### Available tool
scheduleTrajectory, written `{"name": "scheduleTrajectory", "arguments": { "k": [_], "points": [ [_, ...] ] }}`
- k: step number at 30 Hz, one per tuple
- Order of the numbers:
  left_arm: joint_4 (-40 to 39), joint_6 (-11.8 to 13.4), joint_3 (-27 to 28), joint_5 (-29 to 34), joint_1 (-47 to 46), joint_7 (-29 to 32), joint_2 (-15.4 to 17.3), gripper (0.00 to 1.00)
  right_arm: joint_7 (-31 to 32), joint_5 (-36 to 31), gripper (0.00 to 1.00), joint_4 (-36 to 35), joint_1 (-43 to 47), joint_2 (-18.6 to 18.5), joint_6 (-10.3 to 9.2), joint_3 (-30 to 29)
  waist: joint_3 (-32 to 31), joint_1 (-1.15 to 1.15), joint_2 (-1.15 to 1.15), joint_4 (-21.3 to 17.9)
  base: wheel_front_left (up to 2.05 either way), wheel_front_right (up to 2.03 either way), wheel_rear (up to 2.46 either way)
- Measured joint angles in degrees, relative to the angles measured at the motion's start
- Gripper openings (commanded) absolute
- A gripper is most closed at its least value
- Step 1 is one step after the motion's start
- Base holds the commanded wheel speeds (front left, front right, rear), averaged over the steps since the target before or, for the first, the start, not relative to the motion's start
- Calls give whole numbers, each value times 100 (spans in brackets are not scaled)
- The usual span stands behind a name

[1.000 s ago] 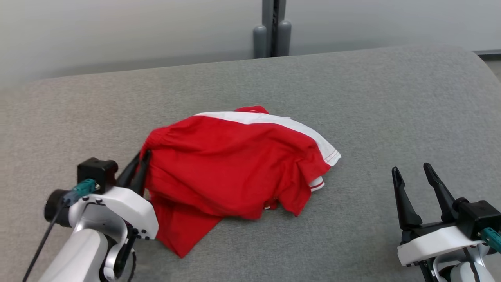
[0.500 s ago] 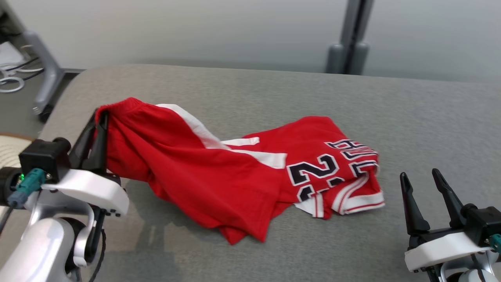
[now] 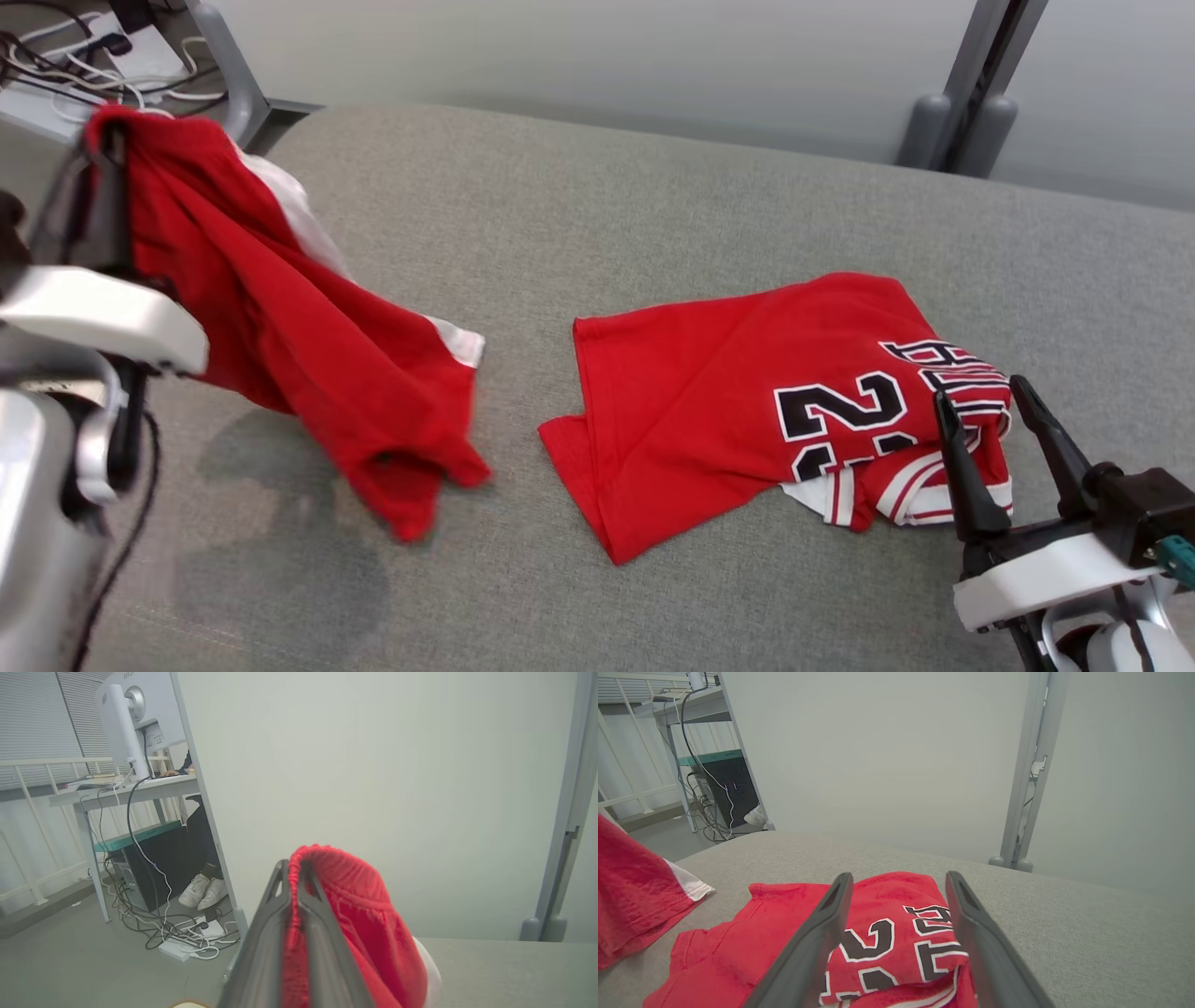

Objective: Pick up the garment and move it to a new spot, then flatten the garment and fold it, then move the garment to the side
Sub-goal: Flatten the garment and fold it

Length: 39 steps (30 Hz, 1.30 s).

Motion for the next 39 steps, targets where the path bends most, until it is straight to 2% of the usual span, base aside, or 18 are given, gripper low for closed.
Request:
{"name": "scheduleTrajectory", "arguments": {
  "k": [8, 16, 21, 22, 24, 25, 32, 33, 34, 39],
  "points": [
    [856, -91, 242, 213, -1316, -215, 371, 0, 140, 44, 100, -222, -180, -268, 0, 24, 551, 0, 0, -158, 0, 0, 0],
    [1975, -203, 390, 247, -1742, -600, 561, 0, 241, 89, 100, -375, -403, -459, 0, 99, 1062, 0, 0, -329, 0, 0, 0],
    [2824, -407, 378, -30, -1701, -932, 123, 0, 252, 112, 100, -445, -528, -523, 0, 116, 1391, 0, 0, -387, 0, 0, 0],
    [2824, -407, 378, -30, -1701, -932, 123, 0, 252, 112, 100, -445, -528, -523, 0, 116, 1391, 0, 0, -387, 0, 0, 0],
    [3464, -616, 388, -267, -1653, -1028, -163, 0, 282, 113, 100, -474, -623, -543, 0, 158, 1554, 0, 0, -430, 0, 0, 0],
    [3464, -616, 388, -267, -1653, -1028, -163, 0, 282, 113, 100, -474, -623, -543, 0, 158, 1554, 0, 0, -430, 0, 0, 0],
    [4873, -1233, 465, -792, -1635, -1009, -656, 0, 296, 164, 100, -464, -777, -647, 0, 208, 1779, 0, 0, -536, 0, 0, 0],
    [5050, -1278, 510, -867, -1638, -1009, -700, 30, 296, 169, 100, -456, -805, -649, 0, 210, 1788, 0, 0, -548, 0, 0, 0],
    [5196, -1312, 541, -920, -1642, -1021, -728, 100, 296, 172, 100, -455, -827, -649, 0, 213, 1789, 0, 0, -558, 0, 0, 0],
    [5581, -1589, 754, -1150, -1635, -1271, -805, 100, 233, 185, 100, -383, -844, -592, 0, 222, 1676, 0, 0, -594, 0, 0, 0]
  ]
}}
